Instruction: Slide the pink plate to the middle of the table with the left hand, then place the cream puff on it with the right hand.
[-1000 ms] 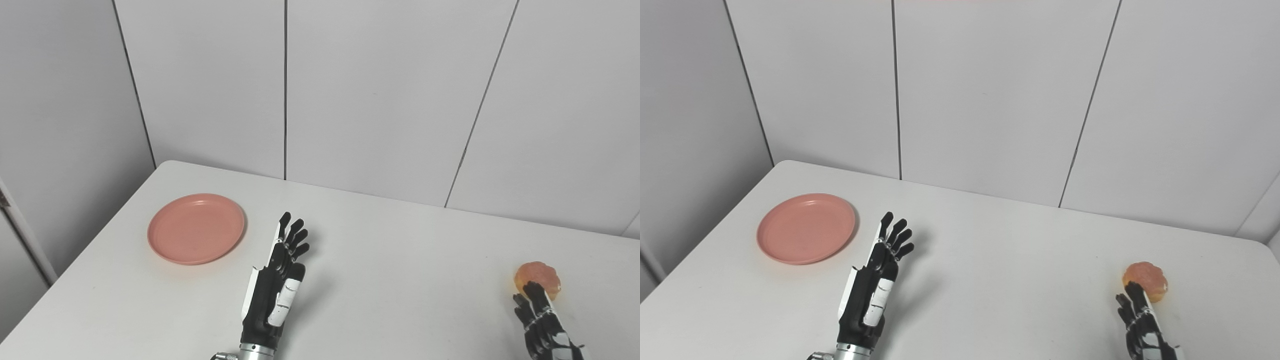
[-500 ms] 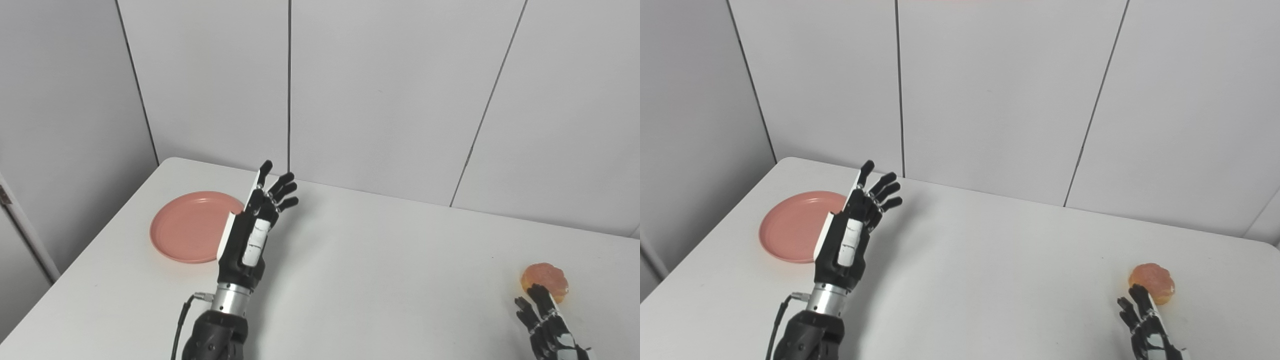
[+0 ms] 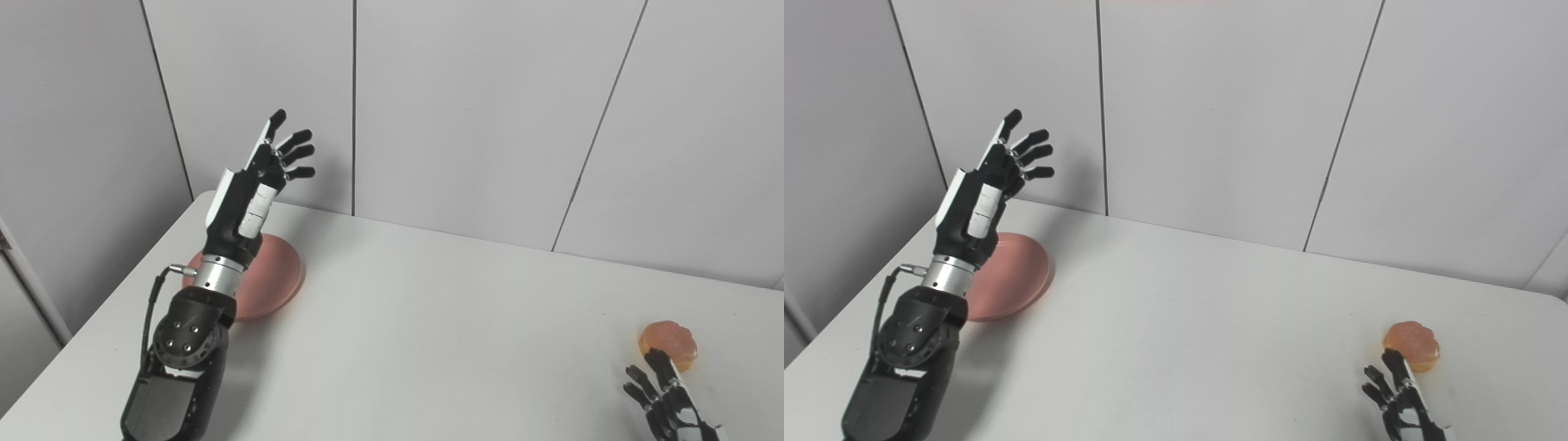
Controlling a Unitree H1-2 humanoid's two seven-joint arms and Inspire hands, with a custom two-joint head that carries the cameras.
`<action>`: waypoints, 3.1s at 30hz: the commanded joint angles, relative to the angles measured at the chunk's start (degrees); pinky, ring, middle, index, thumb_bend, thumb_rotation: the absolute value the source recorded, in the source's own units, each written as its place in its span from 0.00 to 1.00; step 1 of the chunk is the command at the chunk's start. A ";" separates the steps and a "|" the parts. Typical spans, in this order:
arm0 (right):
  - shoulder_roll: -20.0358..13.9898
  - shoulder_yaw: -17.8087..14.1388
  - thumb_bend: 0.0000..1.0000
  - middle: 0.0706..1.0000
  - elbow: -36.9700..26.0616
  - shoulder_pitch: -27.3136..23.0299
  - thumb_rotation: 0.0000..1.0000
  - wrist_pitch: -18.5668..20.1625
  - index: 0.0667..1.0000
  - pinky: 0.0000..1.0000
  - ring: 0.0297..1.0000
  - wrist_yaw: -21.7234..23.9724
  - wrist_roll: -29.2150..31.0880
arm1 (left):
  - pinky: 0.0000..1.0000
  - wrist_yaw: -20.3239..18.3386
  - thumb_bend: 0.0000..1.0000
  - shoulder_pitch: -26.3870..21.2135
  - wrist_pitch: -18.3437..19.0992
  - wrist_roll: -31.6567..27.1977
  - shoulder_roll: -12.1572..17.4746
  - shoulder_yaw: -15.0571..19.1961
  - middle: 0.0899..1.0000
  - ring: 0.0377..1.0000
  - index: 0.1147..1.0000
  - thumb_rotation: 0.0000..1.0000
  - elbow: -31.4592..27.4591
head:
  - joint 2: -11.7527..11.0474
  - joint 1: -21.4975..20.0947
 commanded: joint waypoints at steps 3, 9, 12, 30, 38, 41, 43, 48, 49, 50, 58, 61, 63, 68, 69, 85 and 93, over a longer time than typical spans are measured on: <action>0.98 0.18 0.85 0.97 5.41 3.13 1.00 0.77 0.95 0.90 0.91 0.03 0.40 | 0.82 -2.09 1.00 -3.64 -2.97 -1.68 4.04 2.08 0.88 0.90 0.99 0.95 6.16 | -0.15 0.00; 1.04 0.16 0.84 0.98 5.41 3.20 1.00 0.59 0.95 0.90 0.91 0.13 0.42 | 0.94 -4.34 1.00 -6.74 -9.04 -3.82 7.64 4.89 0.91 0.94 0.98 0.95 18.96 | 0.09 0.05; 1.06 0.11 0.84 0.97 4.96 3.44 1.00 0.96 0.95 0.89 0.90 -0.01 0.38 | 0.97 -5.78 1.00 -7.92 -12.39 -5.11 8.93 5.98 0.94 0.97 0.99 0.95 25.17 | 0.36 0.06; -0.02 -0.01 0.85 0.98 3.80 4.11 1.00 1.79 0.96 0.90 0.91 0.99 1.26 | 0.91 -2.74 1.00 -9.60 -21.29 -3.00 11.09 8.50 0.90 0.93 0.94 0.93 45.32 | 1.53 0.70; -0.36 -0.04 0.84 0.98 3.87 4.19 1.00 1.84 0.96 0.88 0.89 1.05 1.60 | 0.83 -1.78 0.97 -9.47 -21.31 -1.75 10.18 8.91 0.92 0.93 0.93 0.89 52.47 | 2.05 0.67; -0.42 0.00 0.83 0.98 3.95 4.16 1.00 1.78 0.96 0.88 0.89 1.04 1.50 | 0.88 -1.46 0.96 -9.44 -21.32 -1.03 10.17 8.63 0.92 0.93 0.94 0.90 53.88 | 2.14 0.58; -0.39 -0.02 0.83 0.98 4.00 4.15 1.00 1.79 0.95 0.87 0.89 1.04 1.63 | 0.89 -1.51 0.98 -9.46 -21.31 -1.20 9.49 8.79 0.92 0.93 0.93 0.91 54.46 | 2.25 0.45; -0.36 0.08 0.84 0.97 3.86 4.29 1.00 1.69 0.95 0.86 0.88 0.75 1.06 | 0.85 -1.27 0.99 -9.32 -21.31 -0.67 8.10 8.15 0.92 0.91 0.93 0.91 54.56 | 2.54 0.21; -0.36 0.14 0.84 0.97 3.66 4.38 1.00 1.73 0.95 0.85 0.88 0.75 0.96 | 0.84 -1.28 0.99 -9.41 -21.32 -0.43 7.76 7.77 0.92 0.91 0.93 0.92 54.80 | 2.61 0.13; -0.34 0.19 0.84 0.97 3.49 4.47 1.00 1.76 0.95 0.85 0.88 0.74 0.87 | 0.83 -1.28 1.00 -9.46 -21.32 -0.31 7.56 7.49 0.92 0.90 0.93 0.92 54.96 | 2.68 0.06; -0.02 0.35 0.86 0.96 2.70 4.68 1.00 2.22 0.94 0.84 0.86 0.44 0.67 | 0.86 -1.94 1.00 -9.32 -21.31 -1.44 4.26 6.40 0.90 0.89 0.92 0.91 54.21 | 3.04 -0.50; 0.12 0.43 0.86 0.96 2.25 4.77 1.00 2.41 0.94 0.84 0.86 0.29 0.43 | 0.86 -2.78 1.00 -9.52 -21.29 -1.52 3.54 5.81 0.92 0.90 0.93 0.94 54.50 | 3.27 -0.82; 0.15 0.45 0.85 0.96 2.05 4.80 1.00 2.56 0.94 0.84 0.86 0.28 0.29 | 0.87 -3.71 1.00 -9.48 -20.94 -2.23 2.84 5.48 0.93 0.93 0.93 0.95 54.39 | 3.39 -0.94; 0.29 0.40 0.86 0.95 1.37 4.92 1.00 3.56 0.93 0.83 0.85 0.12 0.27 | 0.84 -4.21 0.97 -8.01 -20.05 -2.22 1.40 4.27 0.96 0.94 0.94 0.98 51.96 | 3.57 -1.06; 0.31 0.38 0.86 0.95 1.28 4.94 1.00 3.69 0.93 0.83 0.85 0.11 0.27 | 0.84 -4.12 0.97 -7.71 -19.81 -2.23 1.22 4.10 0.96 0.94 0.94 0.99 51.41 | 3.57 -1.06; 0.18 0.31 0.86 0.95 -0.06 5.31 0.96 5.28 0.92 0.80 0.84 0.03 -0.06 | 0.88 -7.60 1.00 -3.93 -18.13 -4.37 -0.62 2.57 0.99 0.95 0.97 0.95 46.99 | 4.79 -2.22; 0.41 0.59 0.87 0.95 -1.75 5.77 0.95 6.70 0.92 0.79 0.83 -0.21 -0.70 | 0.85 -6.24 0.99 0.12 -12.21 -3.73 -4.05 1.03 0.97 0.92 0.94 0.95 35.83 | 6.07 -3.82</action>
